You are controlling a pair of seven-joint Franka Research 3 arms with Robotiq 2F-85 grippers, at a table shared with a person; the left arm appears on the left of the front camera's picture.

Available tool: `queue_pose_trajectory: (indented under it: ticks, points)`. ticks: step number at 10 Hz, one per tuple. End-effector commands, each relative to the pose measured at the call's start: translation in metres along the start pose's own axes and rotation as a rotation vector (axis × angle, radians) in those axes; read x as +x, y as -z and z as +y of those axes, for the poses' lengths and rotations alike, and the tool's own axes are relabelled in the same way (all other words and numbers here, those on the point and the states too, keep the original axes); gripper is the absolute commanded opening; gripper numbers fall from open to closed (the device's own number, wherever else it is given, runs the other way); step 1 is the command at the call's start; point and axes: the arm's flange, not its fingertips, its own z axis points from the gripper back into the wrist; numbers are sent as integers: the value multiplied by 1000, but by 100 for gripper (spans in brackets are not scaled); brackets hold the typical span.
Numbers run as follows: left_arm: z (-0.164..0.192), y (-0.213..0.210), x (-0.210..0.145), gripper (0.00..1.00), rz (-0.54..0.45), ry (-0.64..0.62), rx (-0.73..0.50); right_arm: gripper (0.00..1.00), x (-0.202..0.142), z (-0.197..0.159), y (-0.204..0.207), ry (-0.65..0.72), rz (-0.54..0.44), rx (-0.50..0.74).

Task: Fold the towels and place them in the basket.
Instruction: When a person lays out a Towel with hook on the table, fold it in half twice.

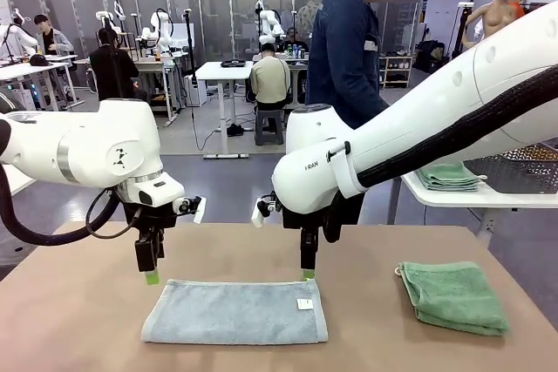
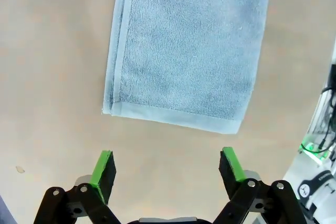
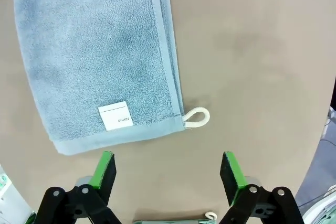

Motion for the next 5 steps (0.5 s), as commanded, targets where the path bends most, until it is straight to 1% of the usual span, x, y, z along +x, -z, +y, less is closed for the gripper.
queue_pose_trajectory:
  ticks: [1,2,3,4,5]
  points:
    - [5,-2,1,100,-3,-2,0,100,-1,-1,1,1,1,1]
    - [0,0,0,100,0,0,0,100,0,0,0,0,0,0]
    - [-5,-33,-12,100,-67,-8,38,100,-12,20,-35,135,44,-29]
    - [-20,-65,-26,100,-164,-28,45,100,-16,43,-49,298,94,-32]
    - [-39,-92,-42,100,-269,-28,16,100,-17,60,-53,438,145,-81]
